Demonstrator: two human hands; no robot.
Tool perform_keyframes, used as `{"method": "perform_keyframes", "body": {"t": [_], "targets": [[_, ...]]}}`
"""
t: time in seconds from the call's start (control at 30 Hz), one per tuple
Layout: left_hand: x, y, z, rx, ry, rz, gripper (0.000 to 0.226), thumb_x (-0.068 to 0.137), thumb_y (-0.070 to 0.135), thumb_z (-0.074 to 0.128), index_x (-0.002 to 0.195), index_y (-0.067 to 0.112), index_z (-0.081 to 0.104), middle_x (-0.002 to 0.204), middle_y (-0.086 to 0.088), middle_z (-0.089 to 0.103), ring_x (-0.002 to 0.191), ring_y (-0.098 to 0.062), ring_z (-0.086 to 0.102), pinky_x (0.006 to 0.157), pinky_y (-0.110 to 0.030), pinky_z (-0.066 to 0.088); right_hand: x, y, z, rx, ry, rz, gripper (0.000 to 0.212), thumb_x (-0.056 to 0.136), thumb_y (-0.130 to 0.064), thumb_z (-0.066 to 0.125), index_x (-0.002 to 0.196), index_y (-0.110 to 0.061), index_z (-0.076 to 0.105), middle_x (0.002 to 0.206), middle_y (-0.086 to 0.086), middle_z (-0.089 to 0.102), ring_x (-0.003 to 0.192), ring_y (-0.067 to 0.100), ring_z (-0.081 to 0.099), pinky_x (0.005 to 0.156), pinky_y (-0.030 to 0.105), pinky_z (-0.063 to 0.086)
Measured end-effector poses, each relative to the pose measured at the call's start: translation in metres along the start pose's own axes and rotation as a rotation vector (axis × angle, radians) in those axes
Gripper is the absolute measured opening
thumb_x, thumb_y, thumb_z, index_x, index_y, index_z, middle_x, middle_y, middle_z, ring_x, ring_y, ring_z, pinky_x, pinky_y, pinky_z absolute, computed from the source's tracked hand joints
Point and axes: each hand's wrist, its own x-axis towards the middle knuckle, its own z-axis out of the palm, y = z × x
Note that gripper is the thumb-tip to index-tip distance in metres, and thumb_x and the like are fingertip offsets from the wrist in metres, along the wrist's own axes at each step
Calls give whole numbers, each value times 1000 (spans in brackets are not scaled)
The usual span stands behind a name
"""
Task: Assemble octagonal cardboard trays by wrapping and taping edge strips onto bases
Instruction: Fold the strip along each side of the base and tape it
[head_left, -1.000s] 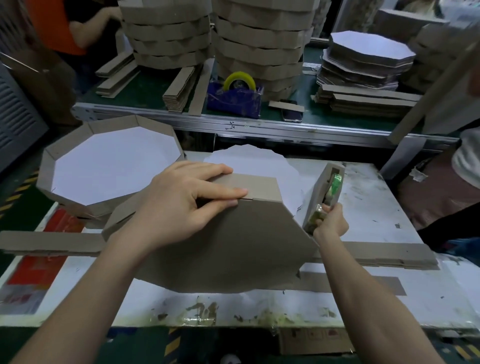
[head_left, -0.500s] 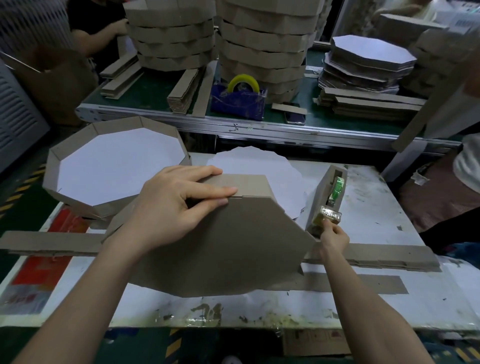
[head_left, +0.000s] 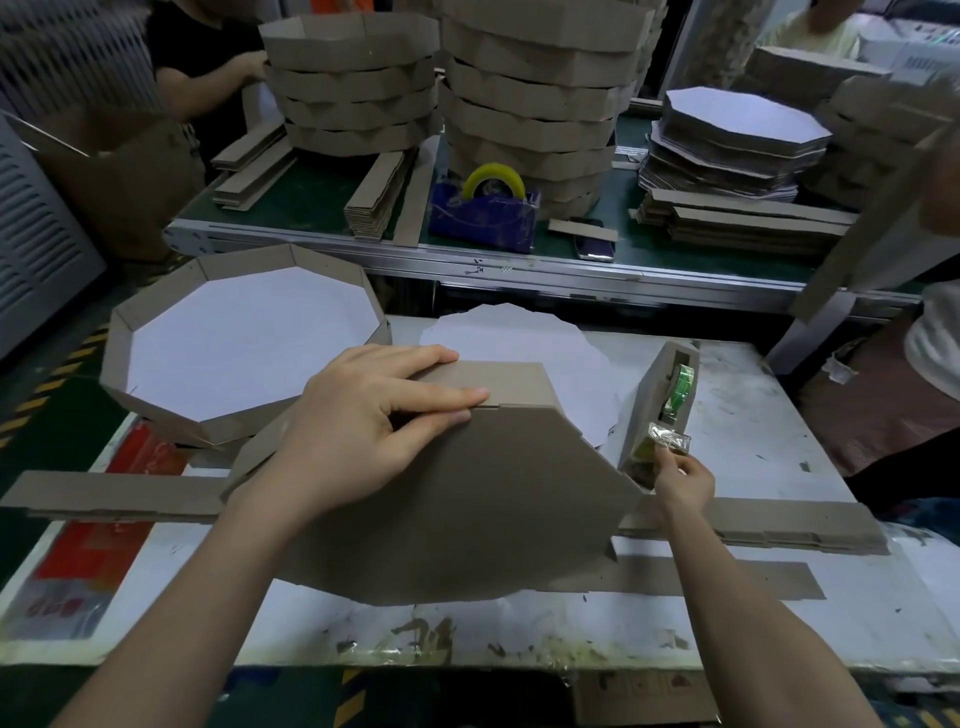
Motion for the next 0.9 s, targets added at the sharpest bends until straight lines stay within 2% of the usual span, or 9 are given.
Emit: {"method": "perform_keyframes", "body": {"t": [0.17,0.3,0.43,0.6,0.7,0.77,0.8,0.83,0.9], "targets": [[-1,-1,0,0,-6,0,30,88,41,58,116,49,60,126,10,64,116,-12,56,92,-35,44,5,0,-6,-43,-29,4,18,93,-14,67,84,2,68,93,14,66,89,27,58,81,32,45],[1,-2,0,-2,-8,-6,30,88,41,58,117,49,60,126,10,64,116,-12,56,93,-36,45,6,14,-18,-67,-25,77,16,97,-11,60,106,-2,71,101,11,66,97,28,60,94,41,49],[3,-4,-1,6,-22,-3,28,89,48,52,116,50,60,126,11,64,114,-7,52,88,-30,41,-6,14,-16,-8,20,37,21,99,-18,59,90,-2,68,86,13,68,85,27,62,83,40,52],[4,-4,-3,-12,-50,8,28,87,44,55,114,52,62,124,12,64,112,-11,56,85,-34,45,-41,-44,4,-5,-58,-159,22,99,-19,59,79,-18,69,73,-3,62,74,14,56,82,48,55],[5,-2,-5,-39,-67,2,27,86,46,55,110,52,65,124,12,64,112,-11,56,86,-33,43,-70,-92,13,-32,-170,-298,23,99,-23,60,114,-10,72,71,-4,66,60,4,53,64,28,49],[6,-2,-7,-61,-101,20,27,85,47,55,109,52,66,124,13,63,112,-10,56,88,-32,42,-91,-121,16,-42,-310,-297,58,98,-25,62,151,-14,39,71,-2,70,59,6,52,60,24,45],[6,-2,-8,-72,-118,28,27,84,49,55,109,53,66,124,14,63,112,-10,56,91,-32,41,-103,-134,15,-32,-373,-298,72,97,-25,63,157,-18,24,71,-2,71,58,8,51,56,24,45],[7,-1,-9,-85,-126,27,27,83,51,55,108,54,66,124,15,63,112,-9,56,96,-32,39,-115,-146,14,-22,-410,-327,75,97,-26,64,157,-25,21,70,-1,73,55,8,49,52,23,45],[6,-1,-9,-105,-102,6,32,81,58,55,112,52,65,124,20,62,114,-3,54,106,-34,32,-139,-168,9,17,-451,-397,56,97,-25,64,146,-37,40,74,-3,75,49,6,44,46,19,43]]}}
